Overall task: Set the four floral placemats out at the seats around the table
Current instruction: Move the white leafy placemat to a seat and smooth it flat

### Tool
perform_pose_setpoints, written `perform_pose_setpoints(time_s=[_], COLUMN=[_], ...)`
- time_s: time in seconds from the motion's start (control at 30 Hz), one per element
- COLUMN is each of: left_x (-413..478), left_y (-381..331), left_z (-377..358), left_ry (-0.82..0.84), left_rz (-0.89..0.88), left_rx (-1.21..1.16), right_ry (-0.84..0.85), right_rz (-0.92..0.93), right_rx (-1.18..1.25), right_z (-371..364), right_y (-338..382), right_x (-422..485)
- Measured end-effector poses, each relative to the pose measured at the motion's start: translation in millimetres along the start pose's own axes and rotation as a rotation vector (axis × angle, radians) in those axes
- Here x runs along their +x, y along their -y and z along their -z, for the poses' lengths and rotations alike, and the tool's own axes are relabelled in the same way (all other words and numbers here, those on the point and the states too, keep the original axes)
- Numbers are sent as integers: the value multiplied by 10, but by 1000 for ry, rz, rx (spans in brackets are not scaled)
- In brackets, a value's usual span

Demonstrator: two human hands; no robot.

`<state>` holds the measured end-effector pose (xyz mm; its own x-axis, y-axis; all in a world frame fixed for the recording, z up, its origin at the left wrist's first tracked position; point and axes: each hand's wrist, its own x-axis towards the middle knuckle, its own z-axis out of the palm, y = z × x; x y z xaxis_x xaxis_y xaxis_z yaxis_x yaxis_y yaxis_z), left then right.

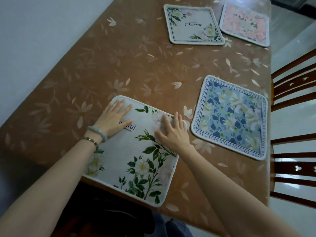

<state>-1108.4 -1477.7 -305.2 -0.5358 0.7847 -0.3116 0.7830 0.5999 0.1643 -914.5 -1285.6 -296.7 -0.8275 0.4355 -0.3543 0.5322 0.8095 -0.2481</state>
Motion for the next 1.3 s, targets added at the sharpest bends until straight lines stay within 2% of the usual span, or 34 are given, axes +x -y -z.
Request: perform_pose_setpoints(time_s=[0.13, 0.37, 0.73, 0.93, 1.03, 1.1, 1.2, 1.23, 1.3], left_x=[-397, -480, -1601, -1726, -1742, -1687, -1565, -1539, -1521], left_y=[208, 132, -190, -314, -352, -415, -535, -593, -751], left_z=[-119, -103, -566, -646, -549, -368, 156, 341, 706], left_ry=[3, -7, 85, 58, 107, 120, 32, -35, -231], left_rz=[2, 50, 136, 194, 210, 275, 464, 465, 408], left_rx=[-60, 97, -54, 7, -19, -239, -1012, -1150, -1230], right_ry=[-46, -9, 68, 88, 159, 258, 393, 353, 157], right_rz=[-67, -156, 7, 15, 22, 12, -96, -111, -92], right_rx=[-32, -84, 24, 47, 64, 176, 748, 912, 1050], right_z=[-74, -100, -720, -881, -768, -582, 22, 259, 732], right_y=[-190, -29, 637, 721, 732, 747, 670, 623, 530], right_x=[-196, -272, -1413, -1580, -1567, -1498, -1313, -1259, -1209])
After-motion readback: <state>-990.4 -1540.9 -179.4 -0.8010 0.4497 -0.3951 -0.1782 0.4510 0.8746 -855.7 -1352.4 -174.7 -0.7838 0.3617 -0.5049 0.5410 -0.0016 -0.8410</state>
